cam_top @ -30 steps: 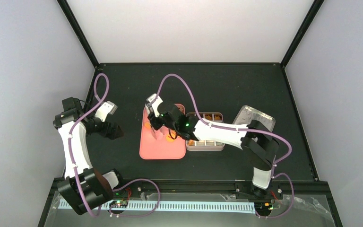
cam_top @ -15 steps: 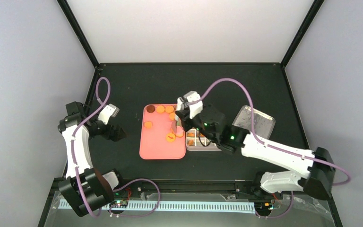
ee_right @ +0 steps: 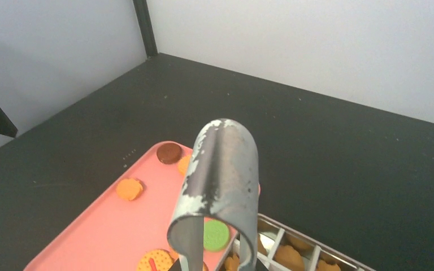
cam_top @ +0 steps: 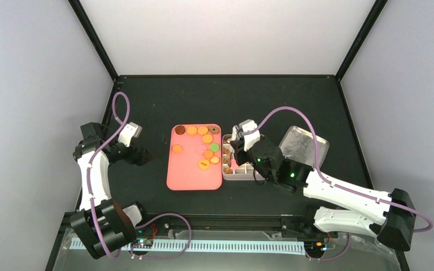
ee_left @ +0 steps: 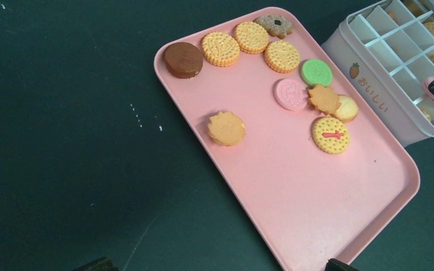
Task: Pack the cookies
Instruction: Place the fake cookies in the packing box.
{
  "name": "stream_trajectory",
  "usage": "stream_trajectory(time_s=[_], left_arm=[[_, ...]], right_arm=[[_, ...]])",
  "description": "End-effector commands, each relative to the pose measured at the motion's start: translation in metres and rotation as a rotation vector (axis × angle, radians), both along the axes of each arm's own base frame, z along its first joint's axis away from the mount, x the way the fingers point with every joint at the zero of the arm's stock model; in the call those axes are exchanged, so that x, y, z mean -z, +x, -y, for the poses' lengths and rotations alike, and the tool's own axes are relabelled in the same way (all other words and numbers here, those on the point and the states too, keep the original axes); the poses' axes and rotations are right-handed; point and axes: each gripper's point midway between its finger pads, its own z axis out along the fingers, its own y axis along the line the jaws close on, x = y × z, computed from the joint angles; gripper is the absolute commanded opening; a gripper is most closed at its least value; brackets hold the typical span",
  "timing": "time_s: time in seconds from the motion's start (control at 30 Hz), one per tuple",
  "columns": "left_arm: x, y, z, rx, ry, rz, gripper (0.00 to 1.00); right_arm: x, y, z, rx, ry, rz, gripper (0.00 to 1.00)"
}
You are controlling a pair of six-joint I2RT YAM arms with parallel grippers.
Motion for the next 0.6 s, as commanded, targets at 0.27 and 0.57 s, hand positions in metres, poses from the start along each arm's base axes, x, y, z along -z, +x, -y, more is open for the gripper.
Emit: stream_trajectory(time_s=[0.27, 0.57], left_arm=[[0.017, -0.002, 0.001, 0.018, 0.025, -0.021, 0.99], [0.003, -0.009, 0.008, 0.052, 0.072, 0.037, 0.99]], right_arm=[[0.004, 0.003, 0.029, 0.104, 0.023, 0.000, 0.20], [0.001, 0.000, 0.036, 0.116, 0.023, -0.015, 0.28]])
